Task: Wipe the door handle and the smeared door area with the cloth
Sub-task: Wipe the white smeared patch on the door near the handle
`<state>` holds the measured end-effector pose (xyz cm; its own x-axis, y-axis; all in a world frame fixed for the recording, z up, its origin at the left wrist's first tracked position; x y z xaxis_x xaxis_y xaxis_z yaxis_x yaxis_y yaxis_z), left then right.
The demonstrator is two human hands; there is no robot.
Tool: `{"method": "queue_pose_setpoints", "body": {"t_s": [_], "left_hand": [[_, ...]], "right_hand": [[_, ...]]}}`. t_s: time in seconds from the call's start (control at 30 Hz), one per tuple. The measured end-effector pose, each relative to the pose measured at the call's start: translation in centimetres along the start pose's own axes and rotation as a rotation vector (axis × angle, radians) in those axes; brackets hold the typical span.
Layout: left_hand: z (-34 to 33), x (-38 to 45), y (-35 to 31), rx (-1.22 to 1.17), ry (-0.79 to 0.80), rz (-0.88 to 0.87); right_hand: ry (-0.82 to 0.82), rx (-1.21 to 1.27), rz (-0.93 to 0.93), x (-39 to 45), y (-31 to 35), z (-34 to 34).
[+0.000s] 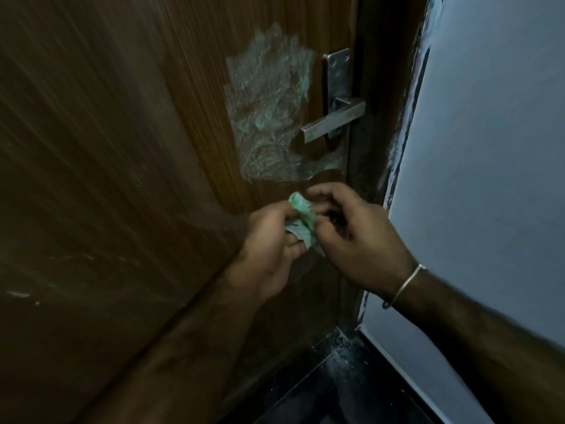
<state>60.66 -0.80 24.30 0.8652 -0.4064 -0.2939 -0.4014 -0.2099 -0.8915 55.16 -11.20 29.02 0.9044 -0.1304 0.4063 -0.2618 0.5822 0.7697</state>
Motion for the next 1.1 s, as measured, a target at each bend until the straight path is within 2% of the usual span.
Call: {"method": "queue_pose_setpoints", "body": {"t_s": [0.07, 0.17, 0.23, 0.3, 0.33, 0.37, 0.43, 0.5, 0.57, 0.67, 0.77, 0.83, 0.93, 1.03, 1.1], "left_hand": [[-0.4, -0.1, -0.2, -0.185, 0.112, 0.030], [-0.5, 0.0, -0.4, -0.076, 0.099, -0.019], [-0.2, 0.2, -0.3, -0.020, 0.042, -0.037], [0.1, 0.5, -0.2, 0.000, 0.013, -0.044], [0.2, 0.7, -0.3, 0.023, 0.009, -0.058], [0.1, 0.8, -0.4, 0.055, 0.009, -0.078], [-0.3, 0.9, -0.7, 0.126, 0.023, -0.128], [-0.8, 0.9, -1.1, 0.190, 0.045, -0.179], [-1.2, 0.9, -1.3, 0.241, 0.049, -0.208], [-1.0, 1.0, -1.5, 0.241, 0.051, -0.202], [-1.1, 1.2, -1.2, 0.104, 0.118, -0.123], [-0.9, 1.6, -1.3, 0.115, 0.071, -0.137], [-0.5, 2.6, -2.0, 0.305, -0.098, -0.255], [-0.4, 3.4, -2.9, 0.389, -0.144, -0.357], [-0.3, 3.7, -3.1, 0.475, -0.163, -0.383]], "right_hand": [[0.080, 0.103, -0.016, -0.6, -0.4, -0.5], [0.099, 0.202, -0.021, -0.7, -0.9, -0.3], [-0.033, 0.463, -0.147, -0.7, -2.0, 0.7], [-0.259, 0.662, -0.336, -1.1, -4.1, 2.0], [-0.330, 0.622, -0.378, -1.3, -4.8, 2.7], [-0.331, 0.537, -0.394, -1.3, -5.3, 3.1], [-0.180, 0.447, -0.371, -0.8, -5.4, 2.5], [-0.009, 0.486, -0.317, -0.2, -5.1, 1.4], [0.060, 0.524, -0.244, 0.3, -4.6, 1.1], [-0.063, 0.439, -0.187, 1.1, -4.6, 2.2], [-0.215, 0.305, -0.178, 1.6, -4.7, 3.1], [-0.252, 0.315, -0.203, 1.9, -4.8, 3.0], [-0.261, 0.528, -0.365, 1.7, -5.9, 1.8], [-0.148, 0.920, -0.629, 1.3, -7.2, -1.2], [-0.116, 1.039, -0.675, 1.7, -7.3, -2.1]]}}
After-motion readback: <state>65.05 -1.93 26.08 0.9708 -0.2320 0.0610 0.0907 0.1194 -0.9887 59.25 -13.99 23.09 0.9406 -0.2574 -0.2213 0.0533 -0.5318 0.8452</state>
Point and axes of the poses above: each hand's wrist, its own x-axis towards the middle knuckle, its own z-axis out of the back of the hand, y = z × x, the point moved 8 cm from there along x, towards the middle knuckle
